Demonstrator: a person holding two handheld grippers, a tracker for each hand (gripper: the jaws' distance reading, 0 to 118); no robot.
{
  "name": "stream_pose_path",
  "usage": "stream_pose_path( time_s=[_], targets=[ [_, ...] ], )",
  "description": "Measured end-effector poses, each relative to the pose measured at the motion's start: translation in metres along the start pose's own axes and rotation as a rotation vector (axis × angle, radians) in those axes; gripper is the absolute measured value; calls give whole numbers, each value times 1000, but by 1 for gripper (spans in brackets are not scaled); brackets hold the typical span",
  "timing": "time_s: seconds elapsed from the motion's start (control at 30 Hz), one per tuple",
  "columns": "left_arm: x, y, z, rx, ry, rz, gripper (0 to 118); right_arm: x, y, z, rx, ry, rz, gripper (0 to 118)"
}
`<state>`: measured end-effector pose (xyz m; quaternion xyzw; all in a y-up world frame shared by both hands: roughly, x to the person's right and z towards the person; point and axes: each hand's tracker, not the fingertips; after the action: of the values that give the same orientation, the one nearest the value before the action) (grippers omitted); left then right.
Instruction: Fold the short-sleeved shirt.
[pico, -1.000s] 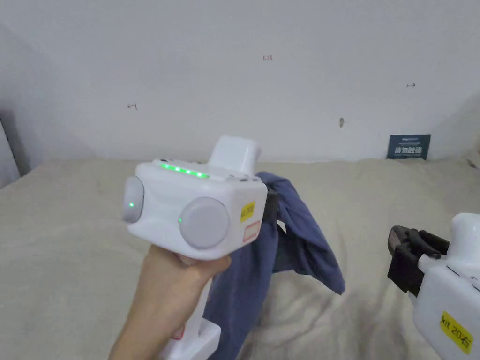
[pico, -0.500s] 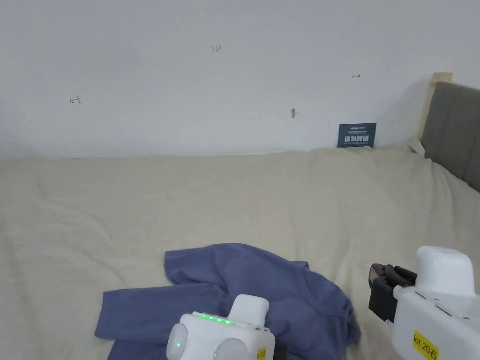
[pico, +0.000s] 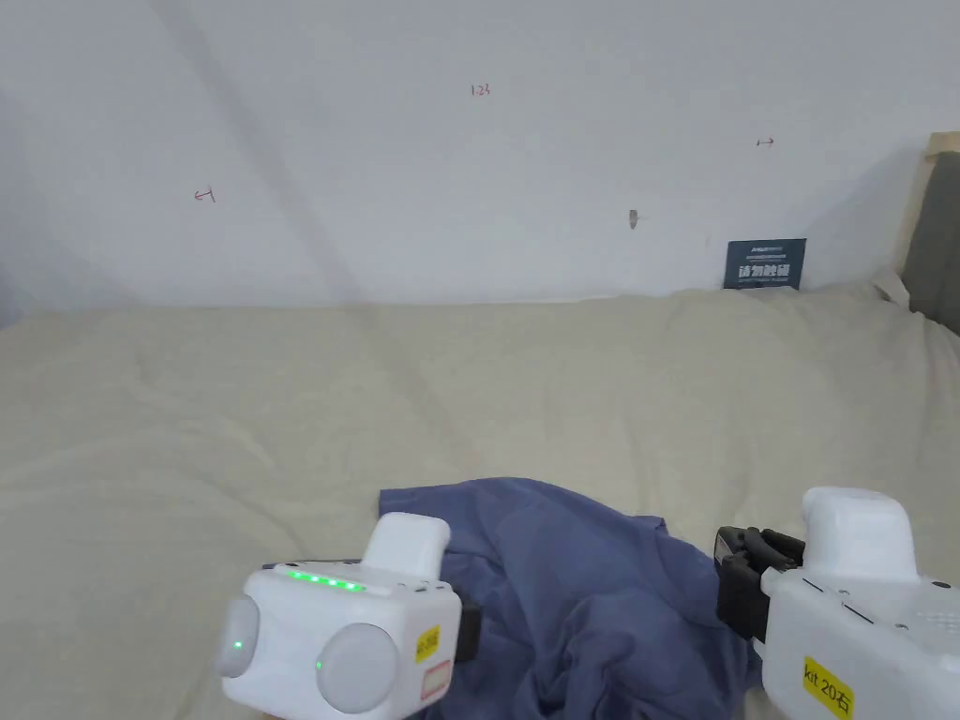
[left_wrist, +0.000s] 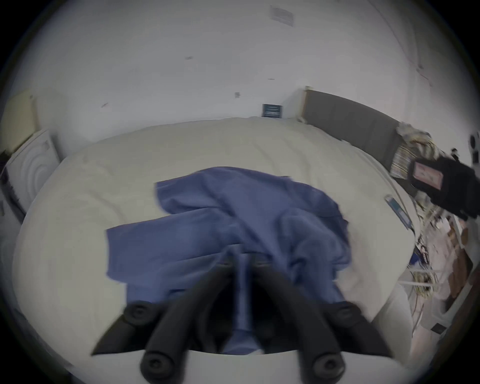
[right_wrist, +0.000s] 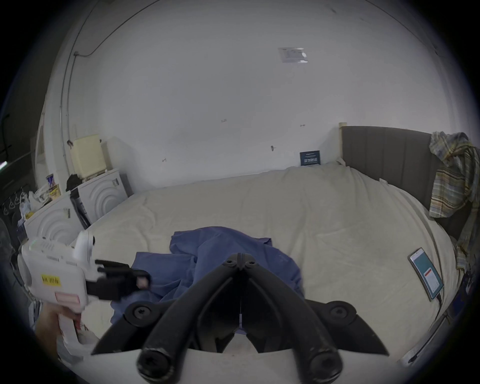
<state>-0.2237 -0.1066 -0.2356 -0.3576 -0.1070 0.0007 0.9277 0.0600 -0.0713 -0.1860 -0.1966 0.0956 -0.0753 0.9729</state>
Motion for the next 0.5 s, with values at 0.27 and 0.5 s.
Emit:
stream_pose_path(
  time_s=[0.27, 0.5],
  targets=[
    [-102, -14, -4, -43, 140, 205, 0, -34, -6, -31, -41, 72, 51, 0],
    [-161, 8, -42, -80, 205, 239, 73, -48, -5, -64, -74, 95, 57, 0]
  ],
)
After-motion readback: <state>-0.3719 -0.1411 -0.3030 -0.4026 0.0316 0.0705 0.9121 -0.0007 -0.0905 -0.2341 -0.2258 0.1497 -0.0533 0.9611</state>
